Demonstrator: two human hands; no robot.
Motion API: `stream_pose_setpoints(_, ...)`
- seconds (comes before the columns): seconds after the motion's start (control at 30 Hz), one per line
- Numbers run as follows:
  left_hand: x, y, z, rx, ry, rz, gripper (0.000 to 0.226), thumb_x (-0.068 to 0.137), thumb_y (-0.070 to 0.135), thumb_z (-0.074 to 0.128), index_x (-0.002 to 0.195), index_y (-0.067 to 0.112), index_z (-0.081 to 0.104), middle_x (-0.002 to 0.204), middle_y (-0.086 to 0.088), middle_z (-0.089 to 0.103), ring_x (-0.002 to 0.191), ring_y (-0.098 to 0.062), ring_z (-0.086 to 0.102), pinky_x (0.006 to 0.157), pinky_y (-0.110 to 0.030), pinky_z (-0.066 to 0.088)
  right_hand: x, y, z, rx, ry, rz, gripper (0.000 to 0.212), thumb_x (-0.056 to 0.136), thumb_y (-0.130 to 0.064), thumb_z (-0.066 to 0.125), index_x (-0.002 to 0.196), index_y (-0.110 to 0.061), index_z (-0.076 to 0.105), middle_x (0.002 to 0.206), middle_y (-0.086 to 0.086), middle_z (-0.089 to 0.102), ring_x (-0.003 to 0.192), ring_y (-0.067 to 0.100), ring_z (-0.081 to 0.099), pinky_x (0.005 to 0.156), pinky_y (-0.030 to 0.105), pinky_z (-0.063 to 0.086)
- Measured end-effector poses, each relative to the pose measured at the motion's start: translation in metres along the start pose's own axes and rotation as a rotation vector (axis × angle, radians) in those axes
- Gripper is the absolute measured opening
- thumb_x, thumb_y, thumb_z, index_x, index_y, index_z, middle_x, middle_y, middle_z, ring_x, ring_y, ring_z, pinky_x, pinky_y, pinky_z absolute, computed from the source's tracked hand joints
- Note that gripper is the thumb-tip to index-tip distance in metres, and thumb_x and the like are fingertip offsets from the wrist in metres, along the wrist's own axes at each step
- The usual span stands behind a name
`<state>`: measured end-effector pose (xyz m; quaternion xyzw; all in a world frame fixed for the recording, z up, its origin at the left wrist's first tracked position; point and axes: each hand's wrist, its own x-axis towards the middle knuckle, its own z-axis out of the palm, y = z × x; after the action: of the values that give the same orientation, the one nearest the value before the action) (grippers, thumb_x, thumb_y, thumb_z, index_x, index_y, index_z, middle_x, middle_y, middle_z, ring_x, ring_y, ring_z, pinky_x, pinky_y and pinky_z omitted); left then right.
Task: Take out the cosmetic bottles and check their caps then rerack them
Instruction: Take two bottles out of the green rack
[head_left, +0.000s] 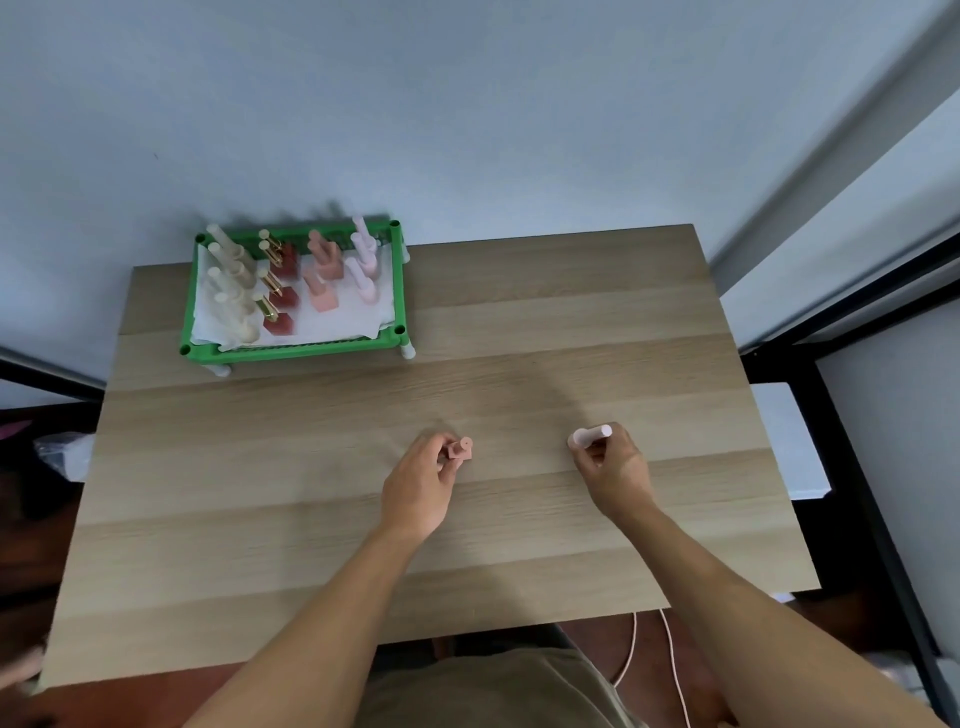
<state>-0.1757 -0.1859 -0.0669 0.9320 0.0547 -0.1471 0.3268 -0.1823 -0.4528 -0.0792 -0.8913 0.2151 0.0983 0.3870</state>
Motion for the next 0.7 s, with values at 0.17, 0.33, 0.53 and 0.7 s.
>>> stream_pose_setpoints(0.17,0.001,-0.005,0.003,-0.014,-0.027,-0.010,0.022,0.094,0.030,0.065,0.111,0.038,0.054,0.107,0.024,0.058,0.091,0.000,0.062,0.070,-0.026,0.047,0.002,0.004,0.001,-0.009,-0.031,-0.008,0.030,0.092,-0.040,0.065,0.103,-0.014,0.057,0.103,0.000,0.059,0.086,0.016,0.063,0.076,0.034,0.053)
stream_pose_setpoints(0.33,-0.003,-0.019,0.004,-0.073,-0.056,-0.054,0.052,0.091,0.025,0.070,0.137,0.023,0.047,0.115,0.017,0.055,0.096,-0.002,0.058,0.082,-0.026,0.046,-0.008,0.011,0.006,0.040,-0.028,0.055,0.036,0.086,-0.019,0.075,0.113,-0.008,0.055,0.108,0.004,0.055,0.088,0.017,0.061,0.080,0.031,0.049)
stream_pose_setpoints(0.53,-0.012,-0.047,-0.020,-0.053,0.046,-0.060,0.006,0.091,0.018,0.066,0.095,0.021,0.067,0.093,0.008,0.068,0.083,-0.016,0.065,0.079,-0.035,0.053,-0.028,0.007,0.025,0.011,-0.058,0.168,0.016,0.091,-0.030,0.066,0.087,-0.017,0.057,0.077,-0.004,0.064,0.075,0.020,0.062,0.066,0.035,0.050)
stream_pose_setpoints(0.7,-0.018,-0.069,-0.060,-0.076,0.123,-0.169,0.009,0.090,0.034,0.069,0.085,0.027,0.067,0.075,0.011,0.066,0.073,-0.016,0.061,0.069,-0.030,0.048,-0.035,-0.040,0.045,0.059,-0.112,0.085,0.012,0.091,-0.031,0.064,0.081,-0.025,0.062,0.068,-0.007,0.065,0.065,0.012,0.062,0.059,0.030,0.048)
